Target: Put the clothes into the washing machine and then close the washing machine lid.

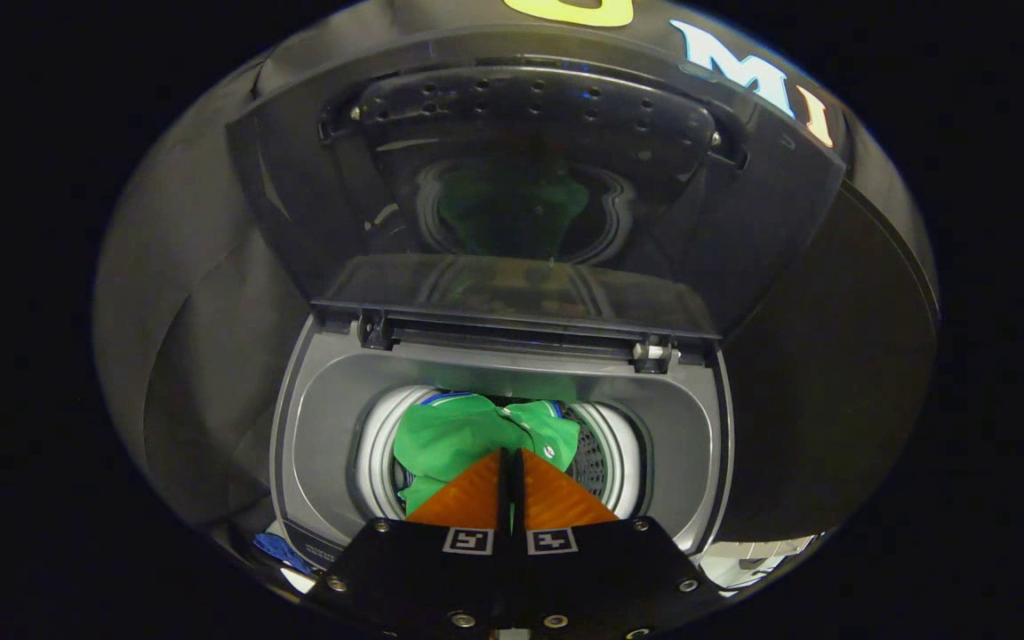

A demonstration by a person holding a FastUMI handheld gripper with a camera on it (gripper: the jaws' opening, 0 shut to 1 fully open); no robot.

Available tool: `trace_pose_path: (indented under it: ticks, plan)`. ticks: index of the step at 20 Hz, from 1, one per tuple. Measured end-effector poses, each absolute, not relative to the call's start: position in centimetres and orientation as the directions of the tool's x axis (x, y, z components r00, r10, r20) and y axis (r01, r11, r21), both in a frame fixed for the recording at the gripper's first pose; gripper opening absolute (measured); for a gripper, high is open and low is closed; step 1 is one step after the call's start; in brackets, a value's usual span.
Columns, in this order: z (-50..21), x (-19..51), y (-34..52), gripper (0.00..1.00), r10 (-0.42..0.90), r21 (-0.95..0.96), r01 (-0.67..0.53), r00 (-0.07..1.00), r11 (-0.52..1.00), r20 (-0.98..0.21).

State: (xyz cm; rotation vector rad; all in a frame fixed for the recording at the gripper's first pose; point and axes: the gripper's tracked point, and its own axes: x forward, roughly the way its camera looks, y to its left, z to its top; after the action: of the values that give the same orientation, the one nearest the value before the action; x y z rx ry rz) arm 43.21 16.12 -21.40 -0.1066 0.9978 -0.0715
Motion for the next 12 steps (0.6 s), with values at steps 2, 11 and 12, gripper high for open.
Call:
trace_pose_path:
  ticks: [2, 11, 12]
  plan:
    - [-21.4, 43.4, 16.1, 0.00, -0.114, -0.124, 0.018, 0.536, 0.992, -0.837]
    - [-21.8, 43.3, 15.6, 0.97, -0.147, -0.153, 0.034, 0.544, 0.988, -0.826]
    - [-21.5, 43.3, 15.6, 0.98, -0.149, -0.157, 0.034, 0.554, 0.987, -0.819]
